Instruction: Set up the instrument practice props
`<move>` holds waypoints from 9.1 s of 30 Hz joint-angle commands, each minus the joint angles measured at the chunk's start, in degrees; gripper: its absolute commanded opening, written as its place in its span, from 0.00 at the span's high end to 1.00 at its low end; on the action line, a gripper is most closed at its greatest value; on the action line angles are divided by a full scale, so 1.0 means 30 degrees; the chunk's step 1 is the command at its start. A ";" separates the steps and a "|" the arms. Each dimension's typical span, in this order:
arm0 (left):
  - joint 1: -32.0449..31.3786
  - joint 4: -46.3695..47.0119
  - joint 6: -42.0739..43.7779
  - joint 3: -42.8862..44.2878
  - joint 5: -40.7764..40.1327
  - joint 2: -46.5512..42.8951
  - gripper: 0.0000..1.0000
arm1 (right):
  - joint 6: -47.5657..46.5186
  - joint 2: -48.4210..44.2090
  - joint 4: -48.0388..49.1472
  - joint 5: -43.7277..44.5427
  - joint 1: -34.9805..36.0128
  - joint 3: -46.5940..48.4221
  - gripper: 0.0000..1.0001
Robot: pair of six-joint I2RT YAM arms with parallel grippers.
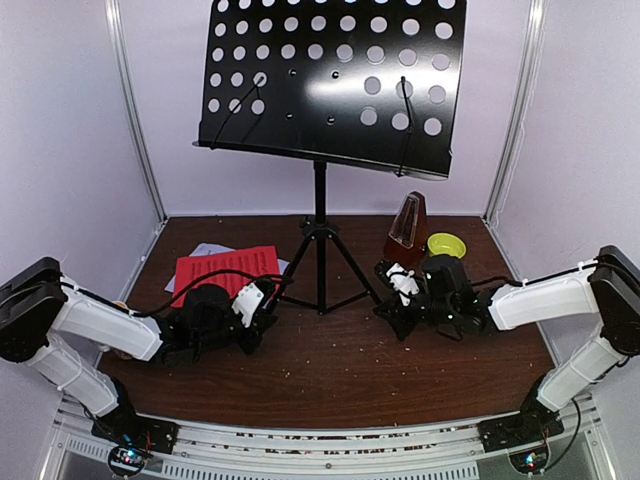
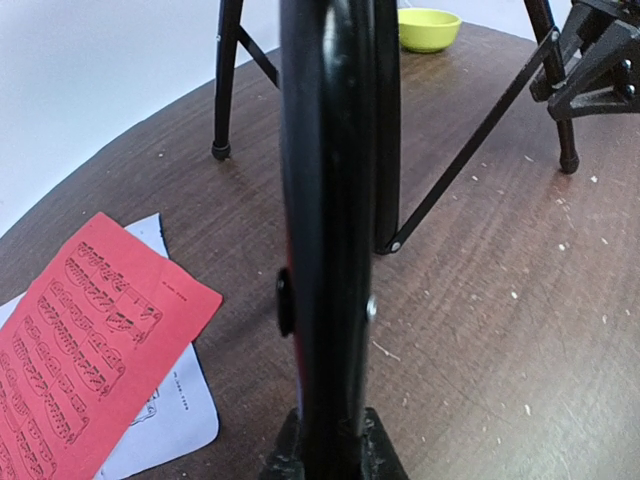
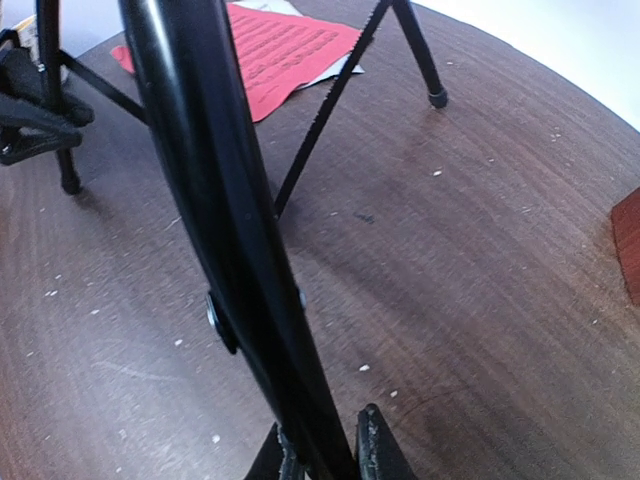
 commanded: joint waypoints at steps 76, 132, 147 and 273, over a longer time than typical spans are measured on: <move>0.9102 -1.3264 -1.4948 0.2421 0.0337 -0.6266 0.28 | 0.5836 -0.7187 -0.1618 0.1446 -0.2597 -0.1273 0.12; 1.3538 -1.2758 -1.2030 0.5425 -0.2227 -0.2940 1.00 | 0.5567 -0.8859 -0.2852 0.1488 -0.2568 -0.0334 0.13; 1.3211 -1.9373 -0.5314 0.8777 0.2931 -0.9374 1.00 | 0.5131 -0.8932 -0.3105 -0.0636 -0.2539 0.1165 0.12; -0.5769 -2.1584 0.2497 2.5916 -0.5545 -0.5588 0.53 | -0.0930 -1.0802 -0.8889 0.6554 0.8648 1.6665 1.00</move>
